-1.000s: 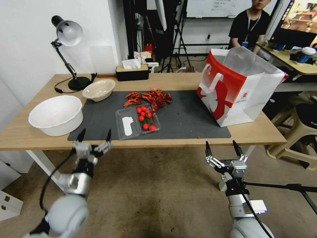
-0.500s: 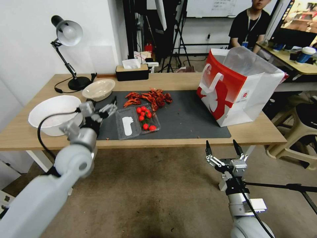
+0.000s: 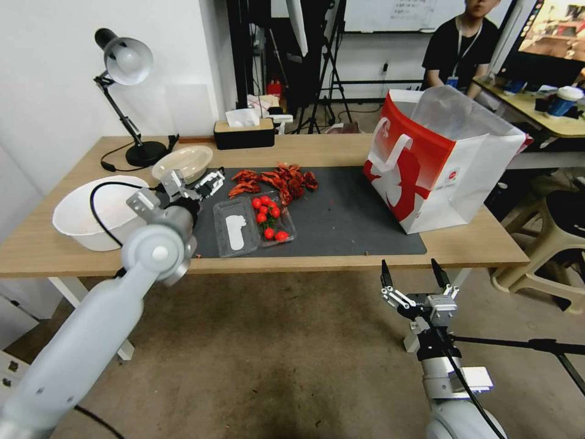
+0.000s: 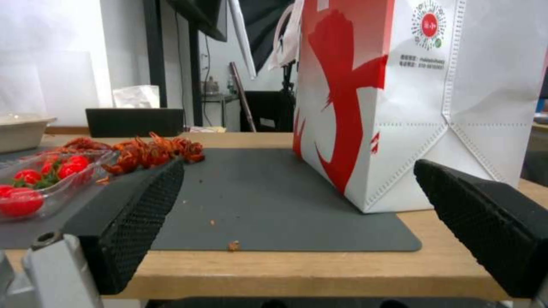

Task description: Pick up the trash from the table and place it into the takeout bag.

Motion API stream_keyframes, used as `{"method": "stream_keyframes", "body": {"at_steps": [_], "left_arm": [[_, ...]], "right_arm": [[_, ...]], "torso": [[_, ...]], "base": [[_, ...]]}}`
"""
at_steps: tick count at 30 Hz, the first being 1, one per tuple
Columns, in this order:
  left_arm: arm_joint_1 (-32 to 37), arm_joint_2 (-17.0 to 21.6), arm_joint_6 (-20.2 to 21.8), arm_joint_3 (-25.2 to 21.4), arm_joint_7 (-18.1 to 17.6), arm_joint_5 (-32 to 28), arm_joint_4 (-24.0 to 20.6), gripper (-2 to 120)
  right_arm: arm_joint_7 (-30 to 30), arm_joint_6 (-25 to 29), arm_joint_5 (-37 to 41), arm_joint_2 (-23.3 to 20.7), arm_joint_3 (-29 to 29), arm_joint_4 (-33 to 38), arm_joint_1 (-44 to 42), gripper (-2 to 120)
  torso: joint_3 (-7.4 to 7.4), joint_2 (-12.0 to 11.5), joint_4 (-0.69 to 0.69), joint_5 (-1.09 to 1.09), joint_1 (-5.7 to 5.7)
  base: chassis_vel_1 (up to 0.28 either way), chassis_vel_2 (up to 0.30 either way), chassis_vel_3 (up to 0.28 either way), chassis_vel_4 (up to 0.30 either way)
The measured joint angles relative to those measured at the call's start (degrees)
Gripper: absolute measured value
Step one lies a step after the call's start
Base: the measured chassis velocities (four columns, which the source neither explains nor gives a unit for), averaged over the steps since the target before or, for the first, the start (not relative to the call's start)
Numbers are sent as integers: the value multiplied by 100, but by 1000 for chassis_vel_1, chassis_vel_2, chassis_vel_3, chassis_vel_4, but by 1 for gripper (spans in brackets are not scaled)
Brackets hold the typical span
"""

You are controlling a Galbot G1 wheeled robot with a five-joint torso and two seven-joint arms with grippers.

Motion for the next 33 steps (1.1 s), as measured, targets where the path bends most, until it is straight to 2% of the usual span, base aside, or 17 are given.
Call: {"method": "stream_keyframes", "body": {"at_steps": [2,4,6,7,10,11,14,15,22,33], "left_arm": [[-239,-118,37,97,-269,-131,190,100],[-311,-160,41,117,-348,-170,264,100],[-777,-396,66,272,-900,-331,749,100],[-777,-396,66,272,-900,-331,749,100],[-1350,-737,50,498,-1347,-448,1418,100],[-1350,-737,50,498,-1347,-448,1418,100],[-1700,-961,-8,534,-1625,-661,1876,100],[-1700,-961,-8,534,-1625,-661,1876,100],[-2167,-1217,-227,392,-1771,-824,2654,100],[-2365,-1305,-291,273,-1780,-873,3164,100]], "right_arm": [[1,0,0,4,9,-10,2,100],[2,0,0,11,12,-11,2,100],[1,0,-6,72,11,-26,-12,100],[1,0,-6,72,11,-26,-12,100],[-2,7,-47,118,-8,-49,-54,100],[-2,7,-47,118,-8,-49,-54,100],[0,15,-47,96,18,-49,-77,100],[0,15,-47,96,18,-49,-77,100],[1,43,-39,87,28,-52,-102,100],[-1,55,-39,76,24,-52,-123,100]], "torso": [[0,0,0,0,0],[0,0,0,0,0],[0,0,-1,1,1],[0,0,-1,1,1],[0,0,-1,-1,0],[0,0,-1,-1,0],[0,1,-1,-1,0],[0,1,-1,-1,0],[0,1,0,-1,0],[0,1,-1,0,0]], "base": [[0,0,0,0],[0,0,0,0],[0,0,0,0],[0,0,0,0],[0,0,0,0],[0,0,0,0],[0,0,0,0],[0,0,0,0],[0,0,0,0],[0,0,0,0]]}}
